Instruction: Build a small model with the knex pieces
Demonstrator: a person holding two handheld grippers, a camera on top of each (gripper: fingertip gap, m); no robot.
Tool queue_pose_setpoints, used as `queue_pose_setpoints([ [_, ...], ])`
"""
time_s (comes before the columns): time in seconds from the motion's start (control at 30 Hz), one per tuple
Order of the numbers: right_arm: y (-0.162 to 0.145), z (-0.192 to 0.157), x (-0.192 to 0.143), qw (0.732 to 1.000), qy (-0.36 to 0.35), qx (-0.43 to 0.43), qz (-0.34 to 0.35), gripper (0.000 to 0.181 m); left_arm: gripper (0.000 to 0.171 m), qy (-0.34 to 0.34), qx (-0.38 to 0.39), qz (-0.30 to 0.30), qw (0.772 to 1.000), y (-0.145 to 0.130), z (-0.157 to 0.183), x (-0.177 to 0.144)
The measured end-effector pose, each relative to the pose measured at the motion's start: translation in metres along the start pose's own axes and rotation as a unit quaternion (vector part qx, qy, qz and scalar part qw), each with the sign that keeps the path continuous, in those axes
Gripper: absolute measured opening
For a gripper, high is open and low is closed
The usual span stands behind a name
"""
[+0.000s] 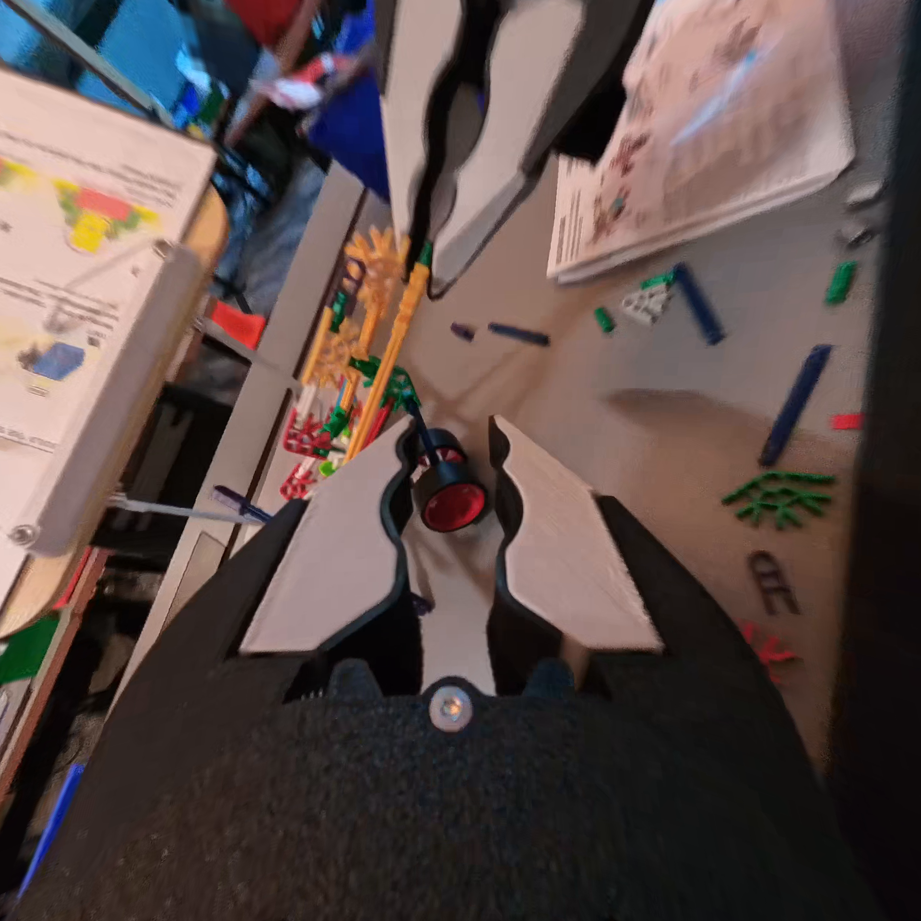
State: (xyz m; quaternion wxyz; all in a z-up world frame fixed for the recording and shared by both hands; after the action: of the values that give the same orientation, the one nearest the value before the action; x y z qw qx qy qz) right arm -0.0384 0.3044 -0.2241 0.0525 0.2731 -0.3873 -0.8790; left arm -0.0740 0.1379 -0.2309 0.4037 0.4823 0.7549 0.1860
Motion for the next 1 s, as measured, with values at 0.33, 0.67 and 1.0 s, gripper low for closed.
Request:
queue_pose_setpoints([
  [0.33,0.003,-0.018,-0.009,0.997,-0.062,-0.033,-0.011,0.011,0.038,-0.059,-0.222,-0.029,0.973,-0.048,-0.033,-0.007],
  [0.67,-0.011,-0.024,-0.026,0.987,-0.044,0.154,-0.011,0.03,0.046,-0.068,-0.253,-0.038,0.964,-0.037,-0.009,0.004],
  [1.0,-0.029,-0.013,-0.044,0.933,-0.037,0.358,-0.006,0.038,0.058,-0.092,-0.261,-0.023,0.961,-0.018,0.008,0.008],
])
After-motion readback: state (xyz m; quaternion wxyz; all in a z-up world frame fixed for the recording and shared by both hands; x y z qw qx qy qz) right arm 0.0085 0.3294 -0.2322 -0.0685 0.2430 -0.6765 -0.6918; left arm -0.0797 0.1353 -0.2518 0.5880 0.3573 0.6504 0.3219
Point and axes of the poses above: each gripper's, where its closed fingertips meet, x out along the fingers, y out of its top, z = x × y across the jaws, the point moved 8 cm from there along -x, back along the fingers, and after that the axes turned 1 degree about z, right-handed, at the moved point
